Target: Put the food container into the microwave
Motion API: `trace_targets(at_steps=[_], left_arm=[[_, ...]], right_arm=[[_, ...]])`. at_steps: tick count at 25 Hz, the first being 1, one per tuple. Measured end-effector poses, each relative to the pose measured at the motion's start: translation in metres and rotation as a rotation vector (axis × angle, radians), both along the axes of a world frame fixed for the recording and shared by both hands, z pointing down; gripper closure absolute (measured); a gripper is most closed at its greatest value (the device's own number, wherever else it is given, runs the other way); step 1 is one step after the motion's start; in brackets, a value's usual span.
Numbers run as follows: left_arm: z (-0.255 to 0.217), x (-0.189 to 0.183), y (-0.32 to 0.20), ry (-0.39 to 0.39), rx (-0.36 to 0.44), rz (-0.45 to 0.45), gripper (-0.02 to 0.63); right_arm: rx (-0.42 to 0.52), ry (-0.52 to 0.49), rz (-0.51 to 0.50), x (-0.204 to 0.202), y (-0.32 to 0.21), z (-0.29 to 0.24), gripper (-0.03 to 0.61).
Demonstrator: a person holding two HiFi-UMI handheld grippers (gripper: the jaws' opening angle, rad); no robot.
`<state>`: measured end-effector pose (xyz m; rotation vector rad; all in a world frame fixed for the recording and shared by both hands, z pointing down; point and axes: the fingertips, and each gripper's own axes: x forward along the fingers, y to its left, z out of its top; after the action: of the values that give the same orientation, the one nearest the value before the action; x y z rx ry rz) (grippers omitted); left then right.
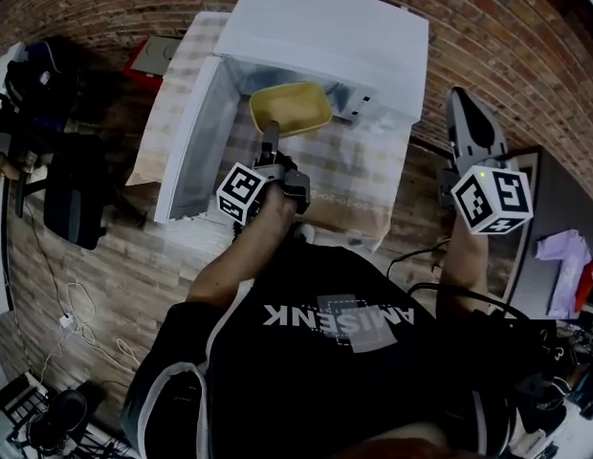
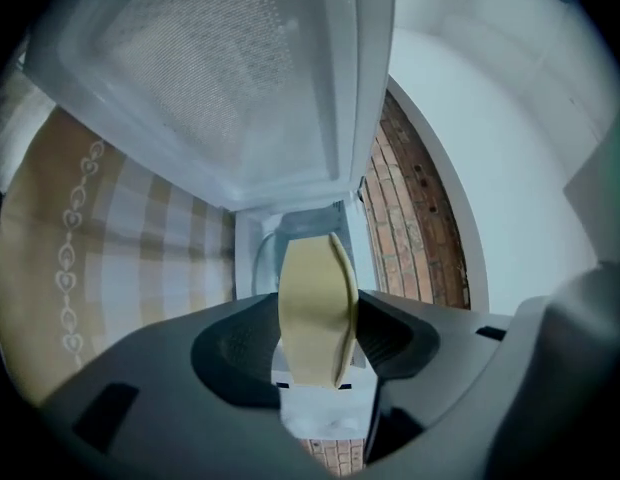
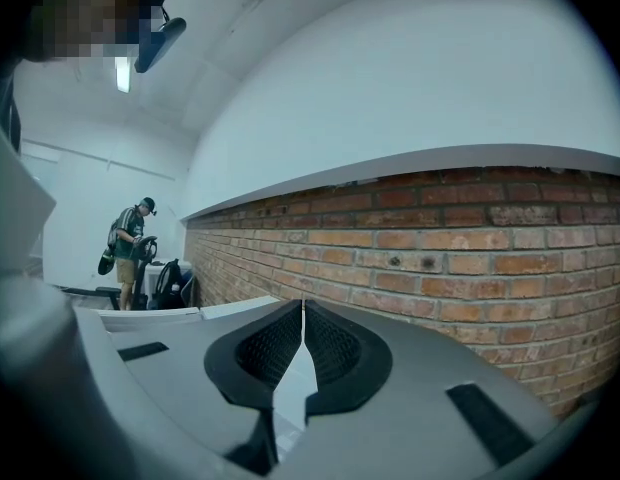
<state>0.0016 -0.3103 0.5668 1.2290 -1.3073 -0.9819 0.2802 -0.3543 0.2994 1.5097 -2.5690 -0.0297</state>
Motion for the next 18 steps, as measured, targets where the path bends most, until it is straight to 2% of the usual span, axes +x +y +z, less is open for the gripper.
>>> trace_targets(at_steps=[8,18], left_arm=[[0.030,0.005,-0.033,0.018,-0.022,-0.073,0.379],[0.059,0.005,-0.066,0.027,-0.044,-0.105,0.379]], right_arm=[[-0.027,0.001,-0.003,0.020,-0.009,0.013,0.535],[-0.052,-0.012,0.017,0.036,-0.020,0.026,0.535]])
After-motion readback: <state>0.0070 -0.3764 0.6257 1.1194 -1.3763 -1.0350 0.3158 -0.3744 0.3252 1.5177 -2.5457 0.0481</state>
